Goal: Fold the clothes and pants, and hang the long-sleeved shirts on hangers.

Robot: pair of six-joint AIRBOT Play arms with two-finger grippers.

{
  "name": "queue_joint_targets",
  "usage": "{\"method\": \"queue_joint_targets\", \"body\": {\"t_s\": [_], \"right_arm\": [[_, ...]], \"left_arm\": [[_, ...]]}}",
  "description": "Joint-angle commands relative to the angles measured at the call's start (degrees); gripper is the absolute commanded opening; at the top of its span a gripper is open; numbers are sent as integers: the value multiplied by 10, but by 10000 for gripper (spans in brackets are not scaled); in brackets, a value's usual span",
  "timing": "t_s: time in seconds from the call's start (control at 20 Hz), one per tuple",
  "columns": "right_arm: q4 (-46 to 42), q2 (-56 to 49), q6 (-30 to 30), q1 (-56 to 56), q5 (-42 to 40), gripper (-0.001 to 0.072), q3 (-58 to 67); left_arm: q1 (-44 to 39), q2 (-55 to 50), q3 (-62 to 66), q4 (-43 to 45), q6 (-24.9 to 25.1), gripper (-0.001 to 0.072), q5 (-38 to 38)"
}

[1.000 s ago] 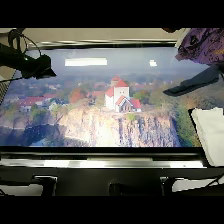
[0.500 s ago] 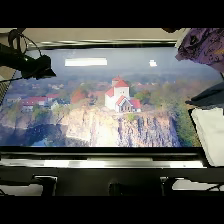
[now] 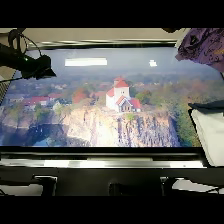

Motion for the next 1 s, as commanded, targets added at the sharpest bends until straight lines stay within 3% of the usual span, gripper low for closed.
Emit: {"method": "queue_joint_targets", "body": {"t_s": [0.0, 0.55, 0.95], "right_arm": [[-77, 17, -49, -5, 44, 30, -37], [-81, 68, -79, -91, -23, 30, -314], [-183, 68, -84, -91, -54, 29, -427]], "left_arm": [[0, 0, 0, 0, 0, 16, 0], [0, -1, 0, 0, 0, 16, 0], [0, -1, 0, 1, 0, 16, 1]]}}
